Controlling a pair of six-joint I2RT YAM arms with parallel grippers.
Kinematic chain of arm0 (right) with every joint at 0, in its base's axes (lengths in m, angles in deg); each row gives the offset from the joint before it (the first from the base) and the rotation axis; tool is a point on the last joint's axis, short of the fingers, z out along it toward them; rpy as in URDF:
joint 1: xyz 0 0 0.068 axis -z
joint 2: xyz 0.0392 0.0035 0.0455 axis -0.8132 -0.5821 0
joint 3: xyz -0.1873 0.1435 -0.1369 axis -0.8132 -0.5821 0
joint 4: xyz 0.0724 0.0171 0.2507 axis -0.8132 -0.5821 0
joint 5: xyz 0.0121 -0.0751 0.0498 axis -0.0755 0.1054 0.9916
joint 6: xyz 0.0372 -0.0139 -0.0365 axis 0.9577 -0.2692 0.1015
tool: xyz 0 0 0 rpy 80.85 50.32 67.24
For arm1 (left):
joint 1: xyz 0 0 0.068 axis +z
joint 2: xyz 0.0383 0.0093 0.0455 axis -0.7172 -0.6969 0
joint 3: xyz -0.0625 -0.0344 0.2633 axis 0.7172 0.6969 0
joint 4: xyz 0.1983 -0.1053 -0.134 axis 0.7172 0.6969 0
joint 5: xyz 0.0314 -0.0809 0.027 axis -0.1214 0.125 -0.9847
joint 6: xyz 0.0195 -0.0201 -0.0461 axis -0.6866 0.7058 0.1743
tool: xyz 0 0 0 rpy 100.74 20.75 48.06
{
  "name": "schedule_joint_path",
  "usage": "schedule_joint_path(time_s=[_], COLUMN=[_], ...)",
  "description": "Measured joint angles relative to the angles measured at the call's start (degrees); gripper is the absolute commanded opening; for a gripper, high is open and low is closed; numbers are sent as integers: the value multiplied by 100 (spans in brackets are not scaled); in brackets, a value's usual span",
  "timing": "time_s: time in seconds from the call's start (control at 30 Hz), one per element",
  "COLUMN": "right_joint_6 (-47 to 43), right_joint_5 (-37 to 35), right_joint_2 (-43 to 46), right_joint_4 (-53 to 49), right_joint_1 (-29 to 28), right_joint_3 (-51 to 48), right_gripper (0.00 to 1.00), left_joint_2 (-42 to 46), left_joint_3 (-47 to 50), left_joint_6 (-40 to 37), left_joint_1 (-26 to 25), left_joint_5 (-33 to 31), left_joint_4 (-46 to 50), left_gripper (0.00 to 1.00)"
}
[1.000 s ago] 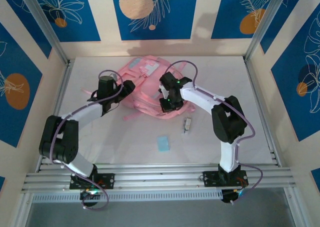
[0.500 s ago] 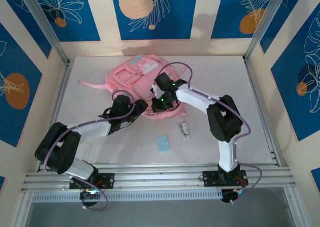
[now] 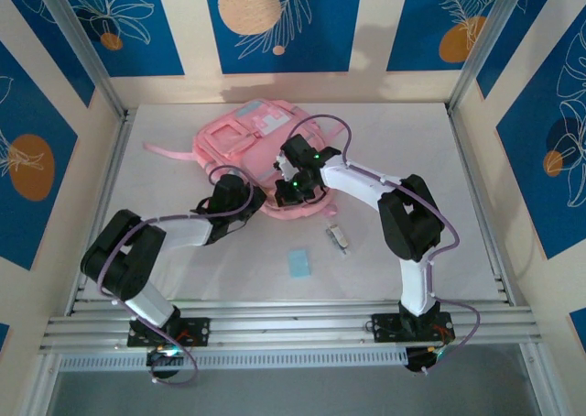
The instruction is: Pack the student bag
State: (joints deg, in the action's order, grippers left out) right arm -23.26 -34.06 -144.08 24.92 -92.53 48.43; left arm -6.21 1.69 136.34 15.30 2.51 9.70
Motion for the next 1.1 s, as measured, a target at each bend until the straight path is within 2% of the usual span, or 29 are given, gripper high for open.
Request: schedule_joint_path(time_s=[0.2, 0.4, 0.53, 0.67, 0.83, 1.1], right_joint_6=[-396, -750, -986, -1165, -1303, -1231], right_joint_5=[-409, -837, -1491, -1941, -1934, -1311], right_joint_2=[57, 225, 269, 267, 267, 485], right_joint_4=[-149, -396, -501, -463, -442, -190], right_joint_1=[144, 509, 739, 1202, 1425, 1209], right_joint_3=[-125, -177, -162, -109, -76, -466], right_gripper=[0, 0, 0, 0, 0, 0], left_joint_2=[85, 188, 365, 664, 872, 621], left_joint_3=[0, -129, -170, -168, -177, -638], left_joint_6=[-101, -424, -704, -1038, -1403, -2072], left_joint_1=[0, 13, 140, 382, 684, 1460], left_joint_5=[72, 535, 789, 1045, 1248, 1333], left_joint_4=[155, 520, 933, 1440, 1808, 2332], left_gripper=[0, 0, 0, 0, 0, 0])
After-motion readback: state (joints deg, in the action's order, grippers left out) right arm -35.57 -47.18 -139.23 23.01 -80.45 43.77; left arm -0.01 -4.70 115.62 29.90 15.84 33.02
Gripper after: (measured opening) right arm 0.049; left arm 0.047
